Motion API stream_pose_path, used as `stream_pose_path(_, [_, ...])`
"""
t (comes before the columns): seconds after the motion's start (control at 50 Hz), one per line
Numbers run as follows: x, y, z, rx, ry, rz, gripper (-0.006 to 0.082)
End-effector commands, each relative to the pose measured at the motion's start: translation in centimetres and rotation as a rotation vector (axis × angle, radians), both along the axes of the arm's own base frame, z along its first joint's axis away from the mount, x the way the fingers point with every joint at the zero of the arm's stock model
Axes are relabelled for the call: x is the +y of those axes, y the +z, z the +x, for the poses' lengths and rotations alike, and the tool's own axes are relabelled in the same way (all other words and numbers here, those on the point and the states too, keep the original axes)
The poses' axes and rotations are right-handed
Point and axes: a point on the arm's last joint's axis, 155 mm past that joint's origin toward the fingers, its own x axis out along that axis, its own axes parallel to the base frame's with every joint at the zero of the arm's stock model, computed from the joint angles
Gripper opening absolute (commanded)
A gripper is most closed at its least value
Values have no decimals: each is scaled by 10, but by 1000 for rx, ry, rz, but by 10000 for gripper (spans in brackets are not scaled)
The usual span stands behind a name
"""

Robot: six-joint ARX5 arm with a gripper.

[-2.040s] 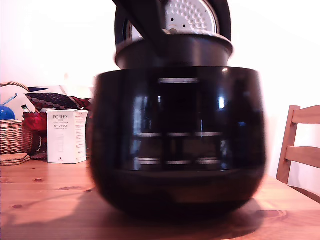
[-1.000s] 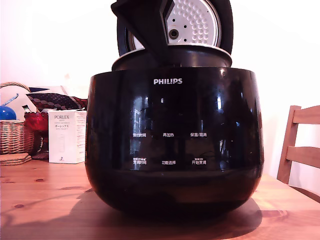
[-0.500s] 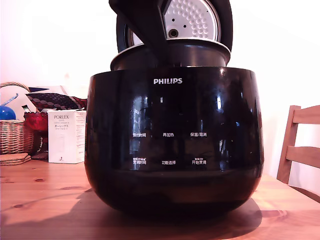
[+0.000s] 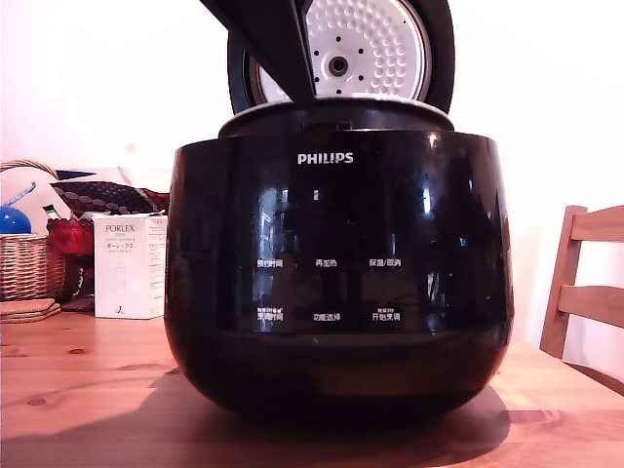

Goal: Place the pot you are holding inside the rice cooker

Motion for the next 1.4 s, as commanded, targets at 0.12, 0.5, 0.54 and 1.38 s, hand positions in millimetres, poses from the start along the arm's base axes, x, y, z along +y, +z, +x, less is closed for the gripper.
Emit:
stream_pose_path(0.12, [0, 11, 0, -9, 7, -34, 168])
stream_pose_path(0.5, [6, 51, -12, -35, 32, -150, 38])
stream_pose_path(0.54, [8, 57, -14, -30, 52, -173, -18])
stream_pose_path(1.38, [155, 175, 83, -354, 812, -661, -20])
